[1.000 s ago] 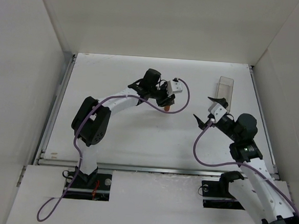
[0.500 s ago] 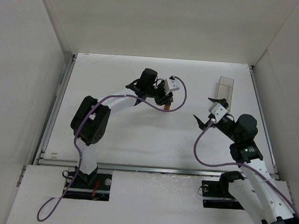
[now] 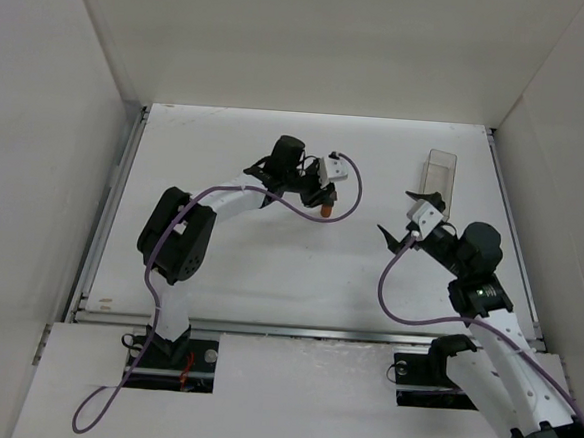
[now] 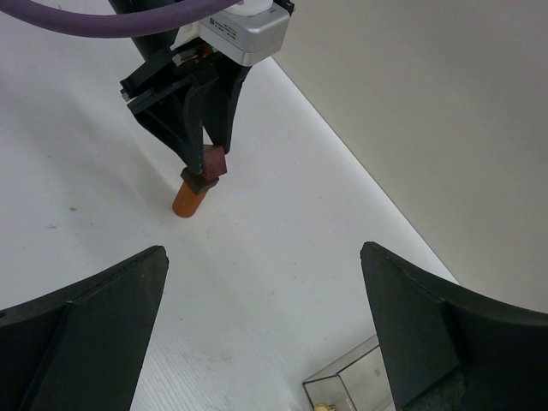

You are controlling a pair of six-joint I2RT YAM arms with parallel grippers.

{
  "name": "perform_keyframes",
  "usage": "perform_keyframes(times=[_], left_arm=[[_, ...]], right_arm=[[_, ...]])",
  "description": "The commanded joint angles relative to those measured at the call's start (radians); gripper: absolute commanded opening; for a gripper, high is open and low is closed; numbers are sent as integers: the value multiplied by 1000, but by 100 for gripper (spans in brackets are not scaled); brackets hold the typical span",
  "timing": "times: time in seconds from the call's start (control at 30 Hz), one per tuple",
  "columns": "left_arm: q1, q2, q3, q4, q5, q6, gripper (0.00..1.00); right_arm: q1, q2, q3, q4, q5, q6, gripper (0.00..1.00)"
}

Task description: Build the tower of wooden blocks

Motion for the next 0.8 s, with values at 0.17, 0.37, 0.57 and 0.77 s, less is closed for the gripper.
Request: perform_keyframes(times=[0.17, 0.37, 0.57, 0.77], left_arm=[[13, -14, -8, 87, 50, -40, 0], [13, 6, -8, 130, 50, -79, 0], [13, 6, -19, 121, 68, -79, 0], [13, 15, -40, 112, 68, -79, 0]], right_arm=[[-9, 15, 2, 23, -14, 16, 100], [-9, 25, 11, 23, -23, 16, 100], [-9, 34, 11, 23, -14, 16, 100], [-9, 34, 11, 14, -14, 16, 100]])
